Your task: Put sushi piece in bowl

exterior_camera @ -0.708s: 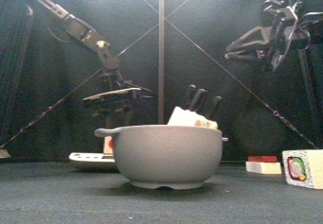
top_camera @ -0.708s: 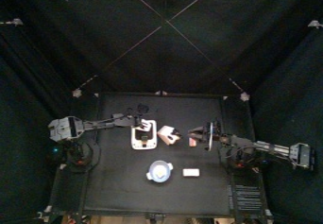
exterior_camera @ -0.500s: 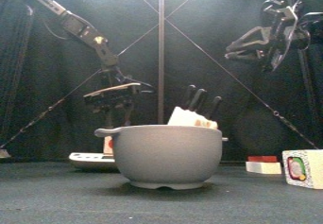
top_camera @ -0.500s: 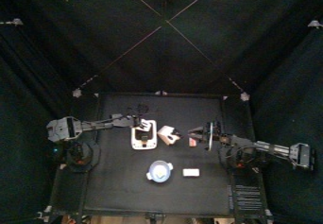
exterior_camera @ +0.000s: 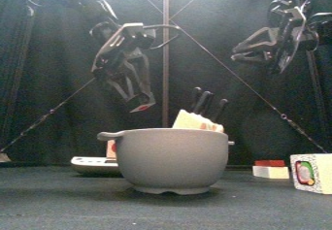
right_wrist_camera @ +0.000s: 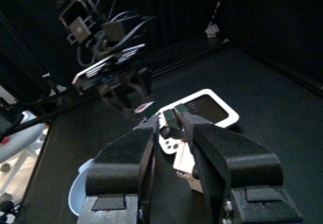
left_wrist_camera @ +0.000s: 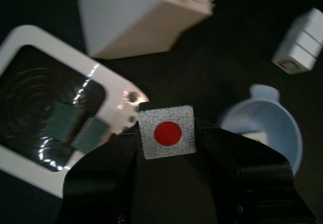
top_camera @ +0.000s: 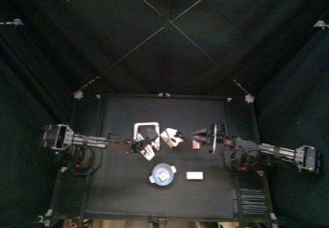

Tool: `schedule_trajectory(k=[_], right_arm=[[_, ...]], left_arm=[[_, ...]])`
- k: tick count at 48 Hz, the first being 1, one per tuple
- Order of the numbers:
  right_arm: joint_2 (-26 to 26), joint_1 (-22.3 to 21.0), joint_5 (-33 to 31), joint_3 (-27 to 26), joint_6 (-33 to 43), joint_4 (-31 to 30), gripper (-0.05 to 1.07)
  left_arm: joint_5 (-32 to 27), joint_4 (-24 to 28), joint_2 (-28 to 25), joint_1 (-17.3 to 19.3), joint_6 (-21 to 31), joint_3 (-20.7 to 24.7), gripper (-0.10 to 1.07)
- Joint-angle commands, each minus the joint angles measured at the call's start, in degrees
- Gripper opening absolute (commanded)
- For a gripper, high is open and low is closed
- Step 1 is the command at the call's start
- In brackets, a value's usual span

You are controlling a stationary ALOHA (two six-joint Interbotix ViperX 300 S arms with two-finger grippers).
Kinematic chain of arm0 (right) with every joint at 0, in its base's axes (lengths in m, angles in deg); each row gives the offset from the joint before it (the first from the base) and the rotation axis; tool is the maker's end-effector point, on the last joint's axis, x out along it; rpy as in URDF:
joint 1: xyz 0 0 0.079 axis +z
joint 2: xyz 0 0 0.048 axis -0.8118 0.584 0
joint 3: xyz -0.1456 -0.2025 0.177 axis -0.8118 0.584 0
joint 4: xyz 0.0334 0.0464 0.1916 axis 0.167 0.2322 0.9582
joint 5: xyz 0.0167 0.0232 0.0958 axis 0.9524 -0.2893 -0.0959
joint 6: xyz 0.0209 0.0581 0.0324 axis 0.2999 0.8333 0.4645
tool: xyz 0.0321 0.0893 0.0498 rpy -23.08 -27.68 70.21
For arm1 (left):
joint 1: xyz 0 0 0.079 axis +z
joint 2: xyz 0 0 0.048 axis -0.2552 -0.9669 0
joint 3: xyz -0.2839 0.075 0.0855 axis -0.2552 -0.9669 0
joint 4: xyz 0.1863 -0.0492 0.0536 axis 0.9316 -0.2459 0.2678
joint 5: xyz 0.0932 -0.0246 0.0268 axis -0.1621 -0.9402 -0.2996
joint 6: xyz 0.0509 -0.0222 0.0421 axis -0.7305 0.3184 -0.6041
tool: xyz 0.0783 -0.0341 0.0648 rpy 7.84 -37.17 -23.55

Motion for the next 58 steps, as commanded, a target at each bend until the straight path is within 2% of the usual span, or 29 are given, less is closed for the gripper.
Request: schedule_trajectory(k=[1,13,19,30,46,58], right_arm=[[0.1,-0.2,0.4,-0.7,0.1,0.1,0.68],[0.1,-0.2,0.4,-0.7,0.1,0.1,0.68],[0.1,-0.2,0.4,-0.7,0.1,0.1,0.68],[0.1,-0.2,0.4,-0.6,0.1,0.1,0.68],[0.1,-0.2,0.4,-0.6,0.1,0.1,0.68],[0.1,-0.2,0.4,-0.6,0.1,0.1,0.68]], left_arm=[[5.0,0.4,0.7,-1.8,-0.2,-0.3,0.61],[16.2,2.3,-3.1,-4.7,-0.4,-1.8,0.61],[19.2,3.8,-5.5,-4.7,-0.4,-2.0,0.61],[19.5,4.1,-7.1,-4.7,-0.4,-2.5,0.65],[19.8,2.8,-7.2,-5.1,-0.3,-4.7,0.88],[19.2,2.5,-6.7,-5.1,-0.2,-4.7,0.91]])
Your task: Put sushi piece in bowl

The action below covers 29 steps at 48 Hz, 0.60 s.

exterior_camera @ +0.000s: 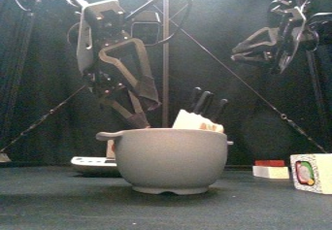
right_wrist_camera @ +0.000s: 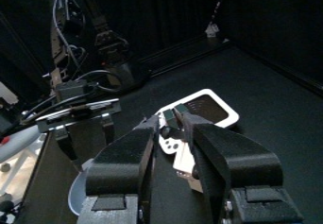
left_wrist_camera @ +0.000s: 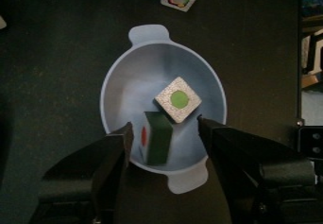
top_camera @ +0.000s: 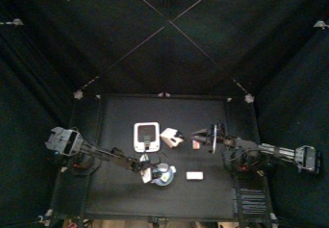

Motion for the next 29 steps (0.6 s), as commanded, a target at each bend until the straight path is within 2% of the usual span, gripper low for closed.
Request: schedule_trajectory(k=[1,24,29], right_arm=[[0.1,-0.2,0.4,-0.6,0.1,0.2,0.68],[0.1,-0.2,0.4,-0.6,0.1,0.2,0.68],[0.1,-0.2,0.4,-0.6,0.1,0.2,0.68]], left_arm=[[-0.3,0.0,1.1,0.0,0.0,0.7,0.91],[-1.3,-0.1,1.6,0.0,0.1,0.7,0.91],[-3.3,-0.2,2.5,0.4,0.4,1.1,0.91]])
